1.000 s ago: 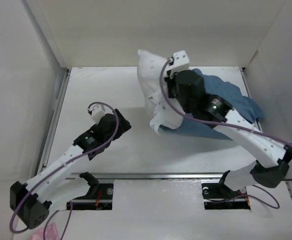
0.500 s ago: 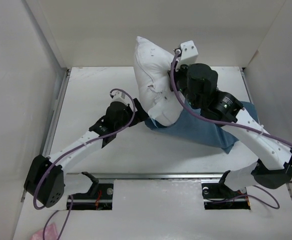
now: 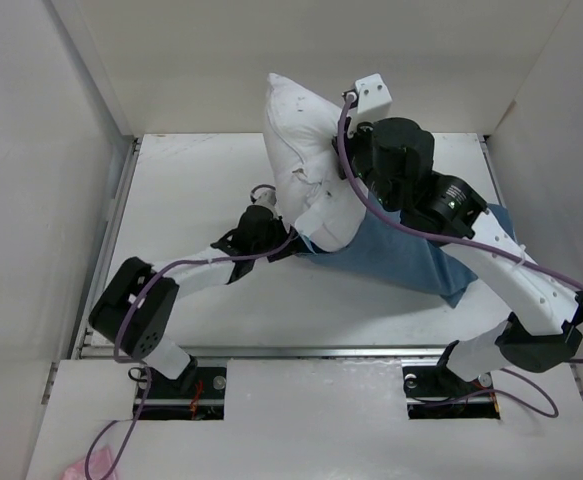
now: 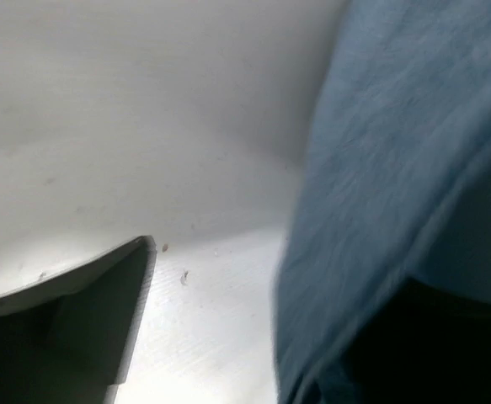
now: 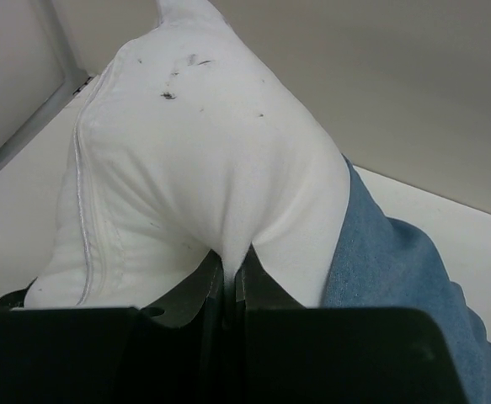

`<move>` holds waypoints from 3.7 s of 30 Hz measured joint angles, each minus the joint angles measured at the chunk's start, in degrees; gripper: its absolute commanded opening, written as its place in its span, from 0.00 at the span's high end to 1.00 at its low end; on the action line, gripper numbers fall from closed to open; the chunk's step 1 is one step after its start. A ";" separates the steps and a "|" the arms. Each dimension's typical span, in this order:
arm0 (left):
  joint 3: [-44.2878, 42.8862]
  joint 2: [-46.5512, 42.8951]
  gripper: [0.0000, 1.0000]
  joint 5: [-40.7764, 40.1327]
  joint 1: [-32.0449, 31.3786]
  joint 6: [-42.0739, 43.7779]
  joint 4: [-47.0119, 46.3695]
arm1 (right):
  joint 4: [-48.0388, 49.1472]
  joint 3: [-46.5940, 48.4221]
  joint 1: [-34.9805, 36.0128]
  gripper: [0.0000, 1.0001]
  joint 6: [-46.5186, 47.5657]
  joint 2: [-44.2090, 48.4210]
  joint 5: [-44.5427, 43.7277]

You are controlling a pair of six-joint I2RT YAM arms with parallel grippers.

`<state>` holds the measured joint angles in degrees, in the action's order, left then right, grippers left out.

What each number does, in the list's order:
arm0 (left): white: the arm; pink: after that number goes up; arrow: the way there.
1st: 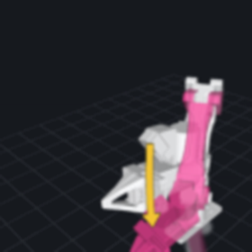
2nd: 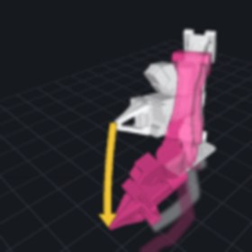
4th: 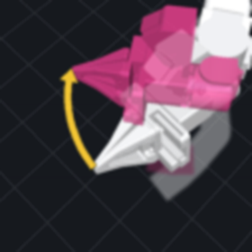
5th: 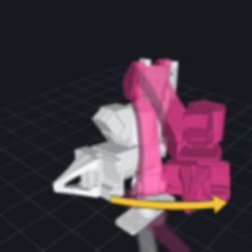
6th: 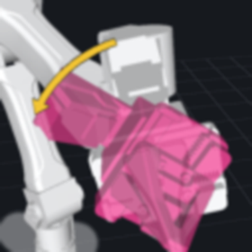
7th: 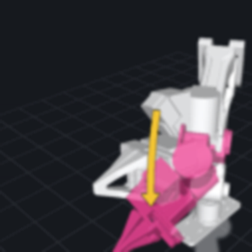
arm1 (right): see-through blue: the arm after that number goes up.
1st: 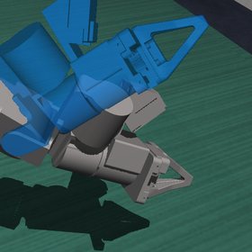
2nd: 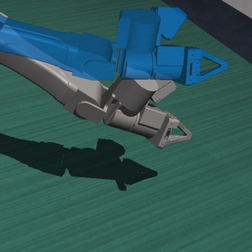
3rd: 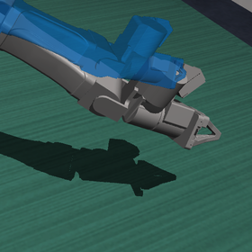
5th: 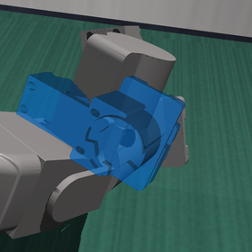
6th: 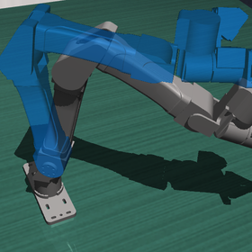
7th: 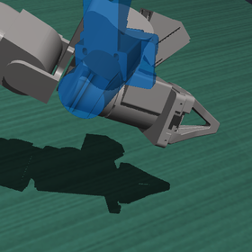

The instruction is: Put the pillow into the pillowcase

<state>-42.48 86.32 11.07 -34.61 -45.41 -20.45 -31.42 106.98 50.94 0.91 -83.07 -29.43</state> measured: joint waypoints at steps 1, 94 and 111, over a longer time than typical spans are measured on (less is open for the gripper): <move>-0.83 1.44 0.48 0.66 -0.42 -0.20 -0.37 | -0.13 0.00 0.00 1.00 -0.04 0.00 0.39; -73.64 -2.21 1.00 -18.53 4.20 26.64 36.39 | -15.50 17.33 -6.27 1.00 -3.13 -0.04 -1.03; -102.09 8.11 1.00 -15.26 -0.15 33.70 50.86 | 5.97 6.80 -7.54 1.00 5.40 12.31 5.79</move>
<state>-144.57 94.43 -4.19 -34.76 -11.70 30.41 -25.45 113.78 43.40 6.31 -70.76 -23.64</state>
